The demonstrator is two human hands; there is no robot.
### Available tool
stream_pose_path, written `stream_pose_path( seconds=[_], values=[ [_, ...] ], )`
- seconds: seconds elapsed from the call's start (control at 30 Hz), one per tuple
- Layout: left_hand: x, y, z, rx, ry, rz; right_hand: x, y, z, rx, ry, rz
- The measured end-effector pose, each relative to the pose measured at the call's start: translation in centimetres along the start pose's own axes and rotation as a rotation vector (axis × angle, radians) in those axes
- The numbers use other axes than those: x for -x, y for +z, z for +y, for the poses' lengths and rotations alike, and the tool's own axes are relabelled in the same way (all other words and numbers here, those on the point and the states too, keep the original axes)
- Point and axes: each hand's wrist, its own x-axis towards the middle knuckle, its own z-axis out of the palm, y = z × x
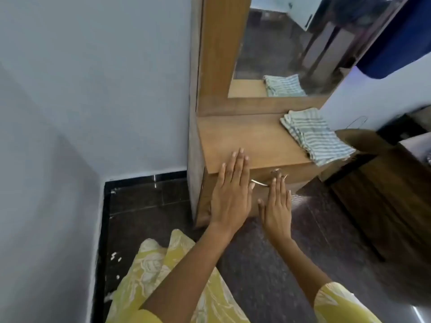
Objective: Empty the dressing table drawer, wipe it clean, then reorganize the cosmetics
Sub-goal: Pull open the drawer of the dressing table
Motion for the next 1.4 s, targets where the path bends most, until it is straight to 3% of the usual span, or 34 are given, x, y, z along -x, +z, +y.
stream_pose_path(
  seconds=[0.33,0.6,0.8,0.97,1.1,1.17,1.33,1.4],
  values=[
    [1.0,0.5,-0.5,-0.044,0.028,-0.025,-0.1,-0.3,-0.1,0.084,-0.060,0.010],
    [1.0,-0.3,-0.2,-0.056,0.014,-0.089,-1.3,-1.3,-0.2,-0.046,-0.084,0.063],
    [0.9,-0.8,0.3,-0.022,-0.011,-0.129,0.6,-3.0,-0.1,-0.085,-0.084,0.025],
    [1.7,-1.4,1.1,-0.012,0.035,-0.178,4.0,-6.3,0.9,-0.088,-0.085,-0.099],
    [4.2,-1.9,2.5,0.036,0.135,-0.253,6.3,-10.4,0.9,-0.217,-0.041,0.196],
    [5.2,-2.2,3.1,0.090,0.127,-0.280,6.4,-11.9,0.7,-0.238,-0.106,0.268],
    [6.9,-3.1,4.1,0.173,0.126,-0.344,5.6,-12.8,0.8,-0.146,-0.243,-0.131],
    [7.2,-3.5,4.3,0.199,0.134,-0.376,6.2,-12.8,1.2,-0.217,-0.213,-0.164]
  ],
)
